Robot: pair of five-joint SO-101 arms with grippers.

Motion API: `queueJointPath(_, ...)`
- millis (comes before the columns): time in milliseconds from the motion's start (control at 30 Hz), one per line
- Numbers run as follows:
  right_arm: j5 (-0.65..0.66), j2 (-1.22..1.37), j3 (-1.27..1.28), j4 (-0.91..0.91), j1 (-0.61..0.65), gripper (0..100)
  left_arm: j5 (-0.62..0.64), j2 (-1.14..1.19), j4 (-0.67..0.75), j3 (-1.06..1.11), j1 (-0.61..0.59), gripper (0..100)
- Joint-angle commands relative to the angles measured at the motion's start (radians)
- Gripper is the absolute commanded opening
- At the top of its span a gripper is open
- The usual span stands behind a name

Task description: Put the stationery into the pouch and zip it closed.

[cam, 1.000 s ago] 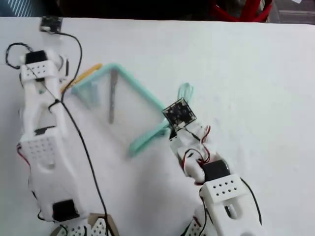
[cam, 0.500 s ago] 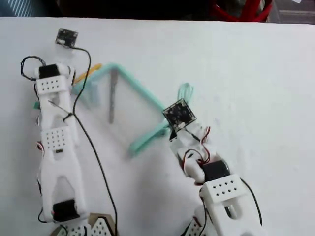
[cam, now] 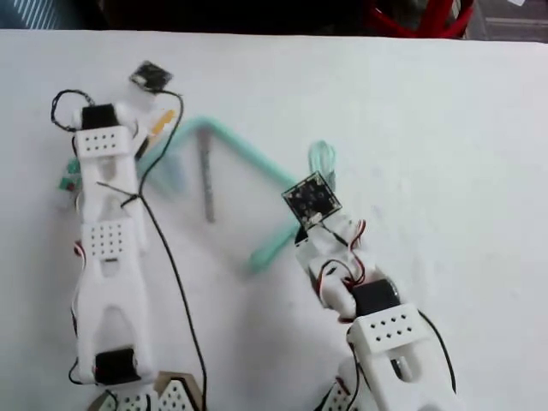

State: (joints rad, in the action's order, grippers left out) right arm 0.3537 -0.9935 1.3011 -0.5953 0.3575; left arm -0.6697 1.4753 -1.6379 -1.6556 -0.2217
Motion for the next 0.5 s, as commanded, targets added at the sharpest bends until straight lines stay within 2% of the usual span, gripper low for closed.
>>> queueJointPath(0, -0.006, -0.005, -0.009, 0.007, -0.012, 2.3, -0.066, -0.015, -0.066, 0.021, 0.124, 2)
queueJointPath(233, -0.006, -0.005, -0.009, 0.005, -0.013, 2.3, -0.109, -0.027, -0.141, 0.014, 0.254, 2)
queueJointPath(467, -0.006, -0.005, -0.009, 0.005, -0.015, 2.3, -0.069, -0.09, -0.147, 0.012, 0.266, 2)
